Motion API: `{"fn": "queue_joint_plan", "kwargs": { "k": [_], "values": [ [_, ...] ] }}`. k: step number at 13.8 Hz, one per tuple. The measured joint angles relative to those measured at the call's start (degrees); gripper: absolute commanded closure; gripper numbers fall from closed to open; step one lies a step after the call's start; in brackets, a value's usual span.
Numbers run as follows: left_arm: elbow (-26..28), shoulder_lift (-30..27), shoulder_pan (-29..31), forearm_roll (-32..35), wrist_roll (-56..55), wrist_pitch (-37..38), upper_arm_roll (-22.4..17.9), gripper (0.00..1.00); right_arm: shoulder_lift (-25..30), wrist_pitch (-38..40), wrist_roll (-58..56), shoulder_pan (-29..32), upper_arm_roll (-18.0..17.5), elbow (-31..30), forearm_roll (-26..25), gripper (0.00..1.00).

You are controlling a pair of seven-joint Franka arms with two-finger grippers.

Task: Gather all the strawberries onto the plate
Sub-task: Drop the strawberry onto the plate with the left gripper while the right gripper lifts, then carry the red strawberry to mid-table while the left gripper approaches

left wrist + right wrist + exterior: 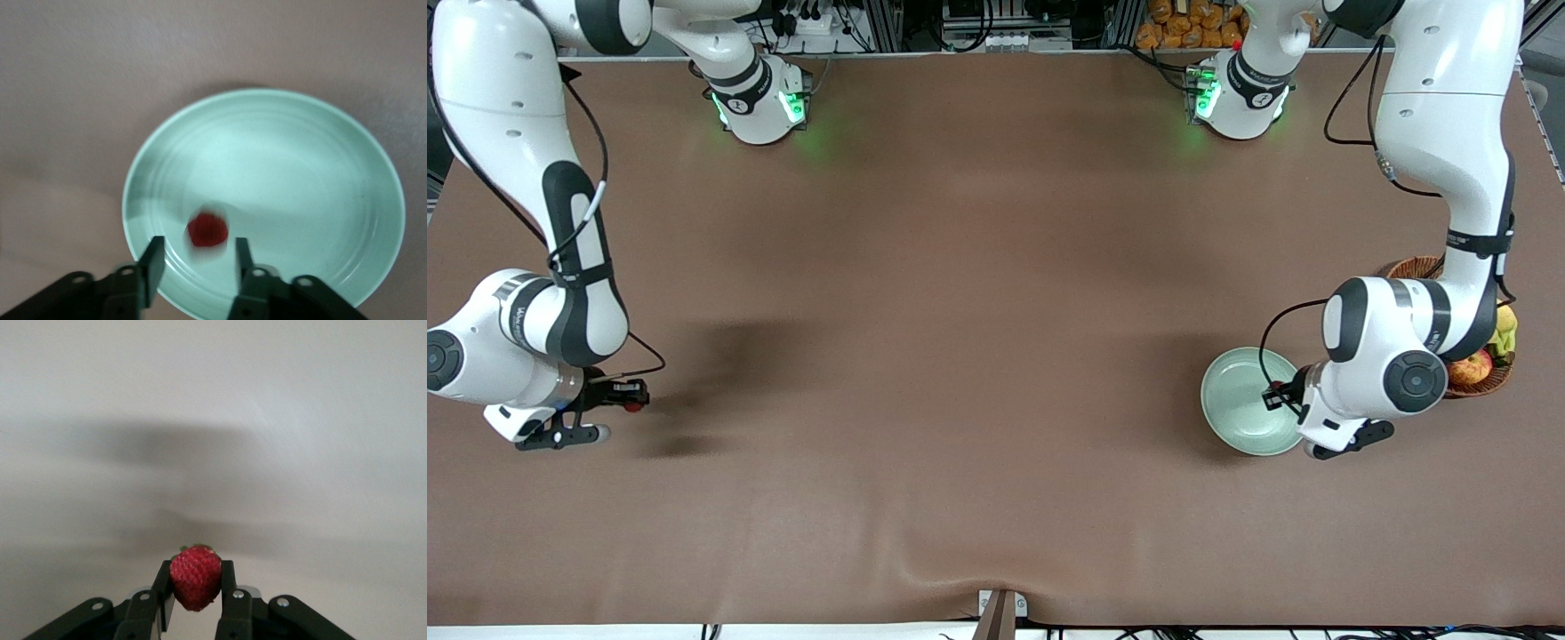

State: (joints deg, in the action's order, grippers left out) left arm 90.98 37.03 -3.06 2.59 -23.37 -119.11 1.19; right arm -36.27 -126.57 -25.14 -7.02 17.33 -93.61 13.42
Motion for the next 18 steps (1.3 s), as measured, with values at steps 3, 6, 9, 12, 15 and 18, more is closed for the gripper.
{"fn": "queue_joint_plan", "kwargs": {
  "k": [3, 6, 9, 12, 15, 18],
  "values": [
    [-1.26, -3.37, 0.54, 0.0, 1.08, 0.29, 0.06, 0.0, -0.45, -0.01, 0.09, -5.97, -0.69, 2.25, 4.38, 1.0],
    [-1.68, -9.31, 0.34, 0.02, 1.82, 3.29, 0.62, 0.0, -2.39, -0.73, 0.09, -9.15, -3.55, 3.0, 8.47, 1.0],
    [-1.66, -14.48, 0.26, 0.01, 3.98, 7.1, 0.78, 0.0, -3.84, -1.09, 0.09, -10.08, -8.4, 4.47, 11.27, 1.0],
    [-2.01, -17.82, 0.26, 0.02, 4.24, 10.09, 0.88, 0.0, -4.86, -1.1, 1.73, -11.36, -11.72, 6.05, 13.81, 1.0],
    [-2.41, -18.82, 0.19, 0.02, 4.23, 14.82, 1.83, 0.0, -5.85, -1.97, 9.95, -16.36, -12.48, 7.91, 14.56, 1.0],
    [-2.27, -18.5, -0.16, 0.02, 4.23, 15.8, 2.18, 0.0, -6.67, -6.11, 22.24, -23.68, -12.66, 8.92, 14.6, 1.0]
  ]
}}
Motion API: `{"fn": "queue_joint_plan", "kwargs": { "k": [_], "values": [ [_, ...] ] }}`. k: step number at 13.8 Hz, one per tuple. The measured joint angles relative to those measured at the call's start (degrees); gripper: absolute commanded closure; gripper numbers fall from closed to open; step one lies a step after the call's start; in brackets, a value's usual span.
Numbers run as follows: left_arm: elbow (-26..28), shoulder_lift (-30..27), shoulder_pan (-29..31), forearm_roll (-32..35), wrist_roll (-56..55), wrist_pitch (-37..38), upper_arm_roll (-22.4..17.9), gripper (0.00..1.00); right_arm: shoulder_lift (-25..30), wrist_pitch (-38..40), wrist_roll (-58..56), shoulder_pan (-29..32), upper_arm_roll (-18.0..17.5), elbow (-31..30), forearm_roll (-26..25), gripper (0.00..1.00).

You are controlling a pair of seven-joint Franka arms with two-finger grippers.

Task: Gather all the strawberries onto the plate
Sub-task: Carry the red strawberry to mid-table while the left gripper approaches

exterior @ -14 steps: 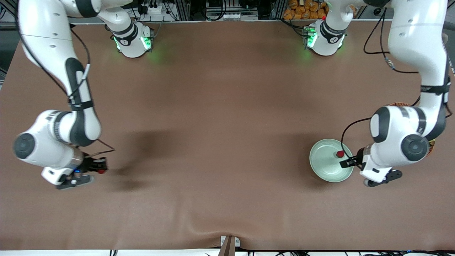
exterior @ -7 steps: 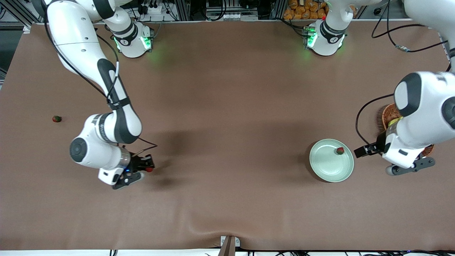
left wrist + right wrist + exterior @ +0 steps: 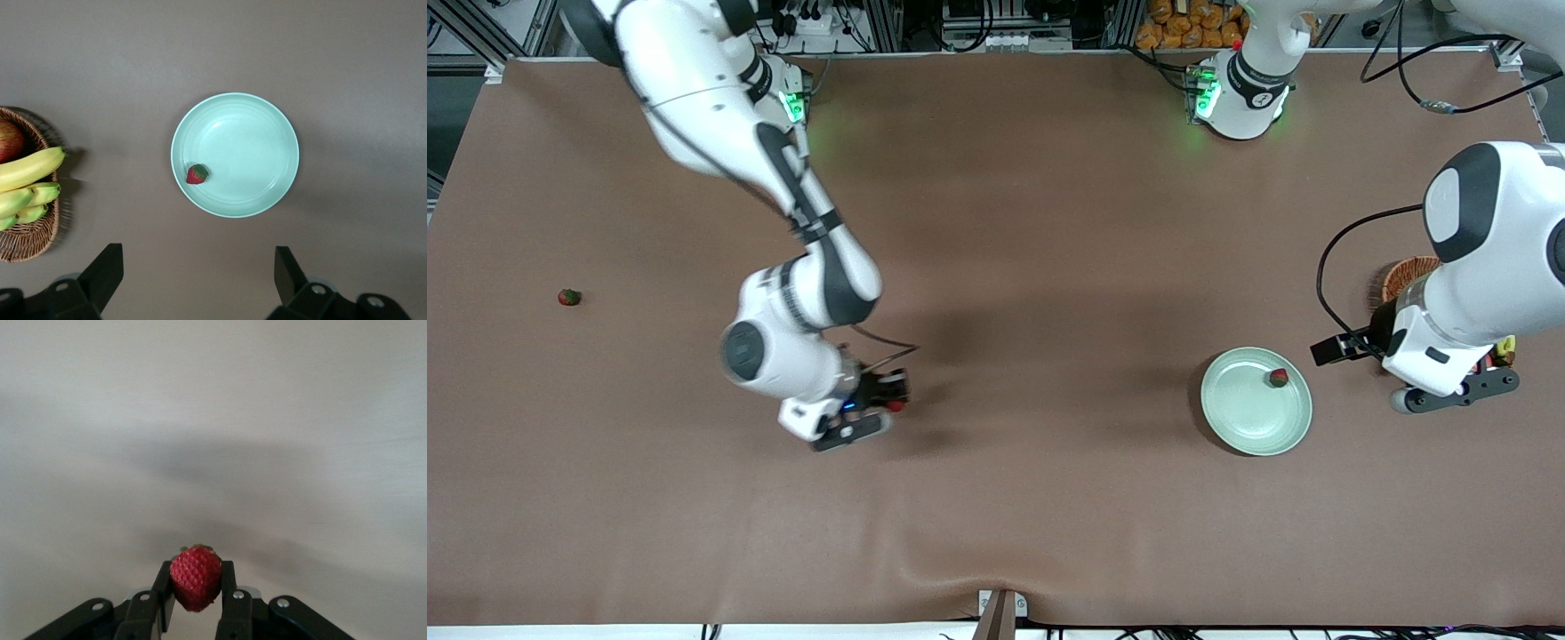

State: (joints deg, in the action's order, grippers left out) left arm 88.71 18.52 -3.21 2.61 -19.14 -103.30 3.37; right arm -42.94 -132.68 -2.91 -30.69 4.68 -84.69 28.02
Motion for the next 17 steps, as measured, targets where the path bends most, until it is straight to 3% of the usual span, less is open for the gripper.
{"fn": "queue_joint_plan", "kwargs": {
  "k": [6, 7, 8, 9, 10, 17],
  "values": [
    [0.57, 0.1, 0.17, 0.0, 0.0, 0.66, 0.04, 0.0, -6.23, -12.25, 19.24, -12.62, -0.06, 3.53, 0.01, 0.95],
    [0.58, 0.1, 0.12, 0.0, 0.0, 0.7, 0.04, 0.0, -7.85, -13.26, 21.39, -14.01, -0.04, 5.06, 0.01, 0.84],
    [0.58, 0.1, -0.01, 0.0, 0.0, 0.7, 0.05, 0.0, -9.58, -13.69, 23.35, -15.06, -0.04, 6.98, 0.01, 0.57],
    [0.56, 0.1, -0.27, 0.0, 0.0, 0.7, 0.08, 0.0, -11.27, -13.83, 25.05, -15.77, -0.02, 9.01, 0.01, 0.09],
    [0.56, 0.1, -0.72, 0.0, -0.01, 0.7, 0.14, 0.0, -12.54, -13.87, 25.91, -16.1, 0.0, 10.57, 0.01, 0.0],
    [0.63, 2.04, -9.94, 0.0, -11.53, 0.54, 0.8, 0.0, -13.56, -13.97, 26.08, -15.77, 1.32, 13.69, -0.35, 0.0]
  ]
}}
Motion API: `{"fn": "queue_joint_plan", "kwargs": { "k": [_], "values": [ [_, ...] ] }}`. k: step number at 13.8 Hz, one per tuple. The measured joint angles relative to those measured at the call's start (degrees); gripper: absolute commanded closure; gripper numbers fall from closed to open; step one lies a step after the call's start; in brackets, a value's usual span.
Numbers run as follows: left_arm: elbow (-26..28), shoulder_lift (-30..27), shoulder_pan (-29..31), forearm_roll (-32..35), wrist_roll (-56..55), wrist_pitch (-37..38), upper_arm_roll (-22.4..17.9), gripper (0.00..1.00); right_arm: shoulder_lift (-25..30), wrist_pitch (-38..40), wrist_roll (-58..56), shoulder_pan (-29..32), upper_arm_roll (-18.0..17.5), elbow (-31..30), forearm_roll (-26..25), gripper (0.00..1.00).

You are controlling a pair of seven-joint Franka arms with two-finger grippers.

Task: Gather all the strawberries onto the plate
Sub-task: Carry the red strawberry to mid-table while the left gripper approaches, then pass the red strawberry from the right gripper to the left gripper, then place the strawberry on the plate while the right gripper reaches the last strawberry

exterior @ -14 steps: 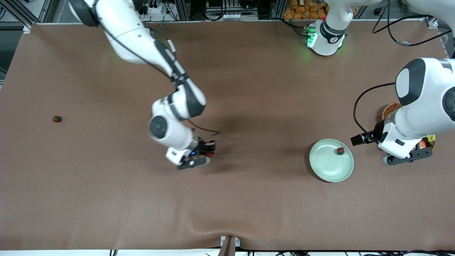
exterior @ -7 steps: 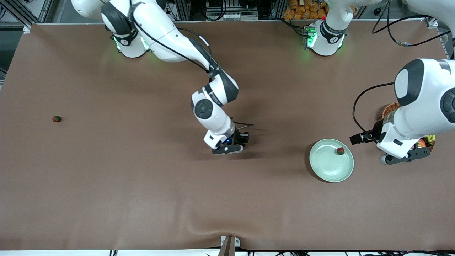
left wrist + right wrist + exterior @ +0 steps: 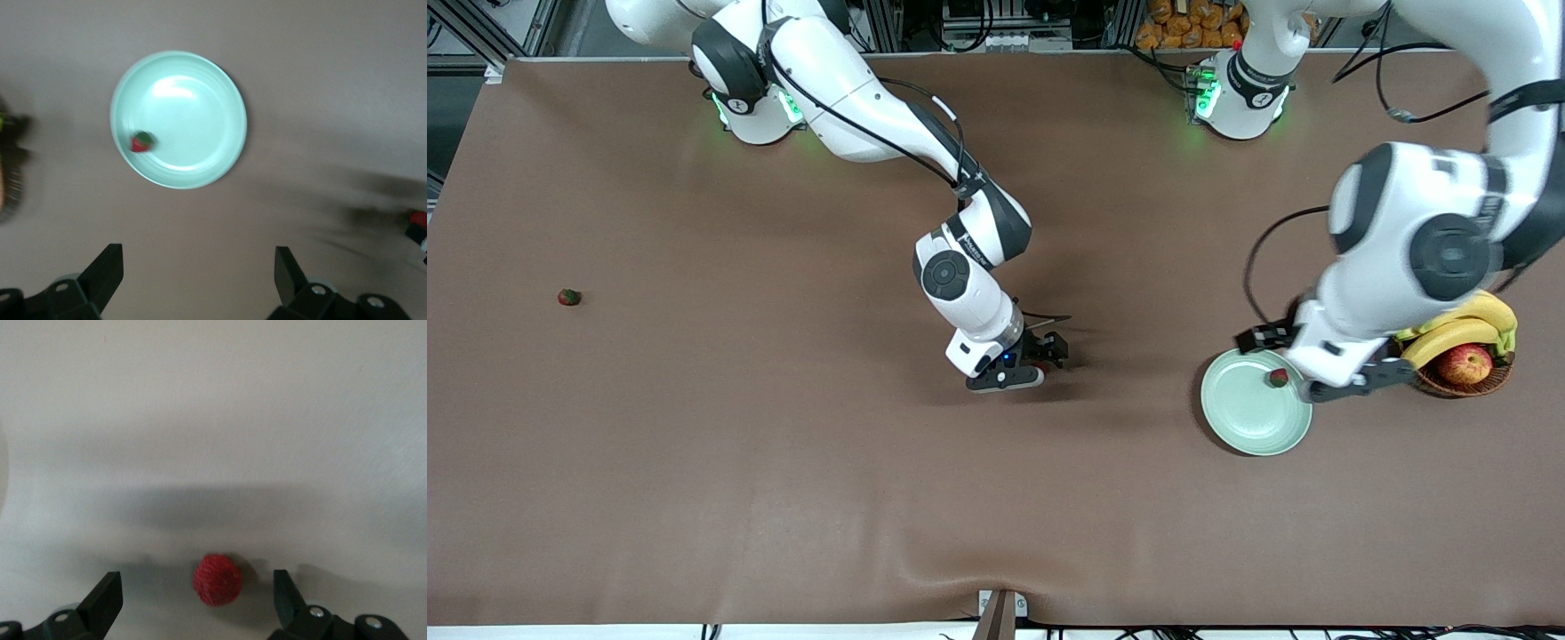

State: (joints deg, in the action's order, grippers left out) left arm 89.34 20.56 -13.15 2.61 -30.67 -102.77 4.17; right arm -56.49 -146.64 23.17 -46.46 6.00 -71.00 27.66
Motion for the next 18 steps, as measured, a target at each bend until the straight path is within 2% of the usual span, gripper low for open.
{"fn": "queue_joint_plan", "kwargs": {
  "k": [4, 9, 13, 16, 18],
  "values": [
    [-1.96, 6.72, -7.93, -0.03, -9.41, -5.89, 0.2, 0.0, 4.34, 1.94, -3.35, 4.93, 2.31, -2.56, -0.73, 0.0],
    [-6.6, 17.25, -15.66, -0.1, -24.08, -15.94, 0.26, 0.0, 11.56, 4.42, -12.34, 7.44, 11.2, -13.76, -0.77, 0.0],
    [-7.12, 22.39, -18.59, -0.11, -32.93, -24.59, 0.3, 0.0, 13.86, 10.19, -16.86, 7.24, 18.6, -17.39, -0.85, 0.0],
    [-7.17, 25.62, -20.41, -0.11, -36.93, -29.95, 0.31, 0.12, 15.21, 18.17, -19.71, 7.38, 25.75, -17.8, -0.85, 0.0],
    [-7.24, 27.31, -21.54, -0.11, -38.91, -31.49, 0.32, 0.25, 15.81, 24.1, -20.1, 7.4, 29.4, -18.33, -0.85, 0.0]
  ]
}}
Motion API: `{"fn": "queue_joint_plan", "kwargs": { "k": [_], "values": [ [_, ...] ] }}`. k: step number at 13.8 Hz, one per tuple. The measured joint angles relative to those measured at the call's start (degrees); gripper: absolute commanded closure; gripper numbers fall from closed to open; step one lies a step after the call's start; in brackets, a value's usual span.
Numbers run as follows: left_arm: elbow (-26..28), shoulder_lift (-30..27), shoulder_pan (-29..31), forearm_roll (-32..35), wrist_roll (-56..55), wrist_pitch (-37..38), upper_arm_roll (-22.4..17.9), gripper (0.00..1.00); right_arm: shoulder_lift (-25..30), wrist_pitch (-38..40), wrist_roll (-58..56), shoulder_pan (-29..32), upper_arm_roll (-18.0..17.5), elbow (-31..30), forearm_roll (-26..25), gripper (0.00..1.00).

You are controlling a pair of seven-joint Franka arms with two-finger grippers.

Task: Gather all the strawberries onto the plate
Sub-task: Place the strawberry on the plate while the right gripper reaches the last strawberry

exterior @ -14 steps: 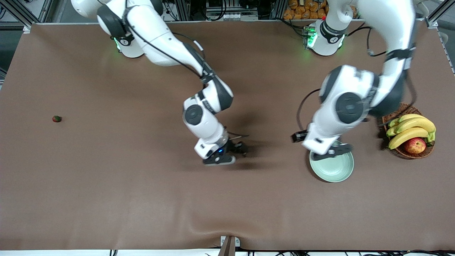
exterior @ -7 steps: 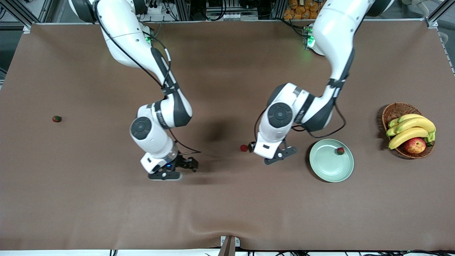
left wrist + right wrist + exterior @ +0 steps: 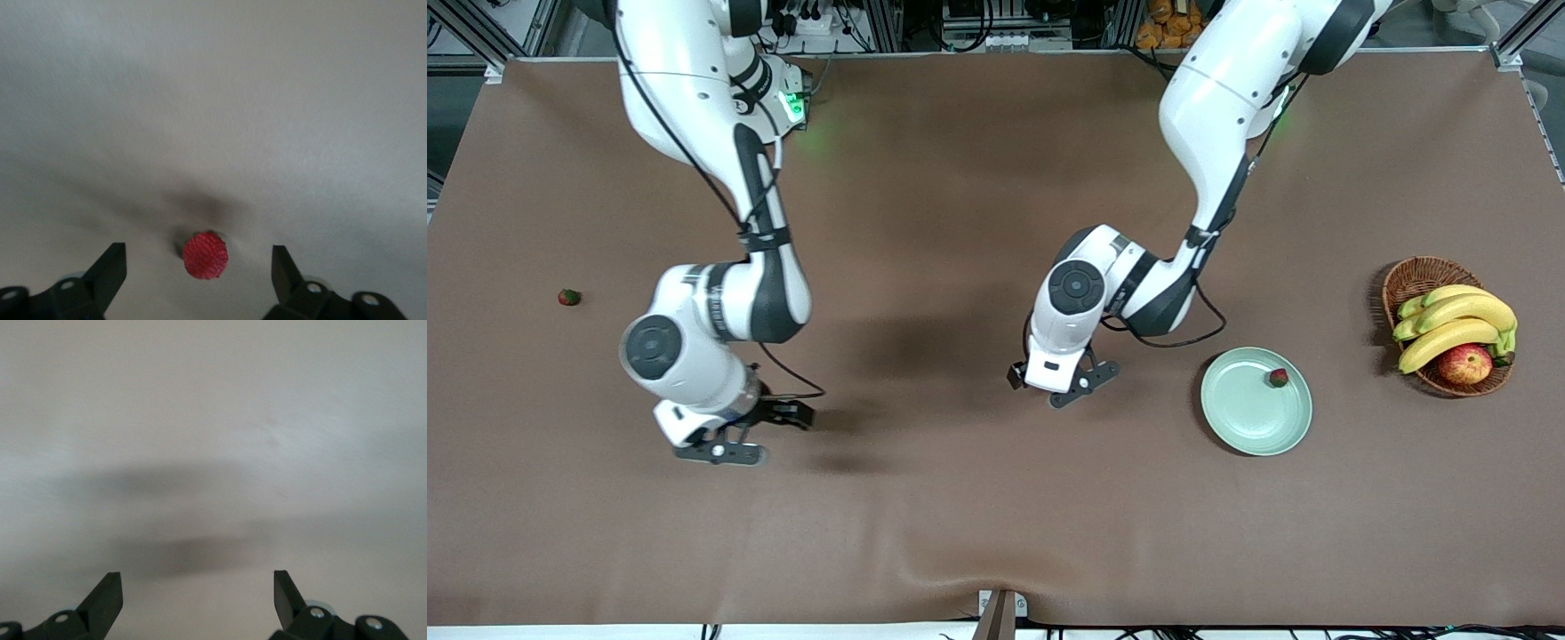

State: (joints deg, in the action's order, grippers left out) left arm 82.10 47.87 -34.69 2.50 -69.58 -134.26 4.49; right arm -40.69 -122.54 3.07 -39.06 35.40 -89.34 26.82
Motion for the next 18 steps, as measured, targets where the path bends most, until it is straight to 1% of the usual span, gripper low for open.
{"fn": "queue_joint_plan", "kwargs": {
  "k": [2, 3, 4, 5, 6, 7, 8, 10, 11, 12, 13, 14, 15, 17, 18],
  "values": [
    [-0.03, 0.84, -0.54, 0.0, -0.34, -0.3, 0.0, 0.42, 0.01, 5.4, -0.05, 0.05, 3.2, -0.49, 0.0, 0.0],
    [-0.04, 1.04, -0.55, 0.0, -0.34, -0.31, -0.03, 0.55, 0.02, 7.53, -0.08, 0.2, 4.67, -0.79, 0.0, 0.0],
    [-0.05, 1.14, -0.54, 0.0, -0.34, -0.31, -0.09, 0.71, 0.03, 9.29, -0.12, 0.74, 5.69, -1.03, -0.01, 0.0],
    [-0.05, 1.17, -0.53, 0.0, -0.34, -0.31, -0.12, 0.94, 0.09, 11.14, -0.52, 2.03, 6.15, -1.11, -0.08, 0.0],
    [-0.1, 1.16, -0.54, 0.0, -0.34, -0.31, -0.12, 1.0, 0.32, 12.45, -1.49, 4.14, 5.89, -1.13, -0.41, 0.0],
    [-0.2, 1.16, -0.54, 0.0, -0.31, -0.31, -0.11, 1.0, 0.9, 13.21, -2.36, 7.08, 4.56, -1.14, -1.82, 0.0],
    [-0.38, 1.16, -0.52, 0.0, -0.12, -0.31, -0.14, 1.0, 1.85, 13.65, -2.67, 10.96, 1.92, -1.17, -4.55, 0.0],
    [-1.2, 0.98, -0.17, 0.0, 1.89, -0.31, -0.29, 1.0, 4.17, 14.71, -2.68, 20.72, -6.27, -1.24, -10.8, 0.0],
    [-1.72, 0.47, 0.35, 0.0, 3.49, 0.05, -0.41, 1.0, 4.97, 15.16, -2.68, 25.56, -10.35, -1.28, -13.12, 0.0],
    [-2.22, -0.52, 1.33, 0.0, 5.39, 1.81, -0.55, 1.0, 5.55, 15.59, -2.68, 30.04, -13.86, -1.3, -15.16, 0.0],
    [-2.59, -2.0, 2.71, 0.0, 8.13, 4.83, -0.63, 1.0, 5.92, 16.26, -2.76, 33.75, -16.29, -1.3, -16.81, 0.0],
    [-2.74, -3.8, 4.32, 0.0, 11.57, 8.38, -0.7, 1.0, 6.12, 16.99, -3.19, 36.68, -17.68, -1.3, -17.87, 0.0],
    [-2.75, -5.71, 6.1, 0.0, 15.11, 12.04, -0.79, 1.0, 6.2, 17.66, -4.2, 38.79, -18.19, -1.3, -18.32, 0.0],
    [-2.13, -9.16, 10.41, 0.01, 24.65, 18.01, -1.01, 1.0, 6.21, 18.26, -6.87, 41.41, -18.19, -1.33, -18.84, 0.0],
    [-0.96, -10.63, 13.02, 0.01, 30.54, 19.19, -1.13, 1.0, 6.21, 18.49, -8.58, 42.92, -18.16, -1.37, -19.03, 0.0]
  ]
}}
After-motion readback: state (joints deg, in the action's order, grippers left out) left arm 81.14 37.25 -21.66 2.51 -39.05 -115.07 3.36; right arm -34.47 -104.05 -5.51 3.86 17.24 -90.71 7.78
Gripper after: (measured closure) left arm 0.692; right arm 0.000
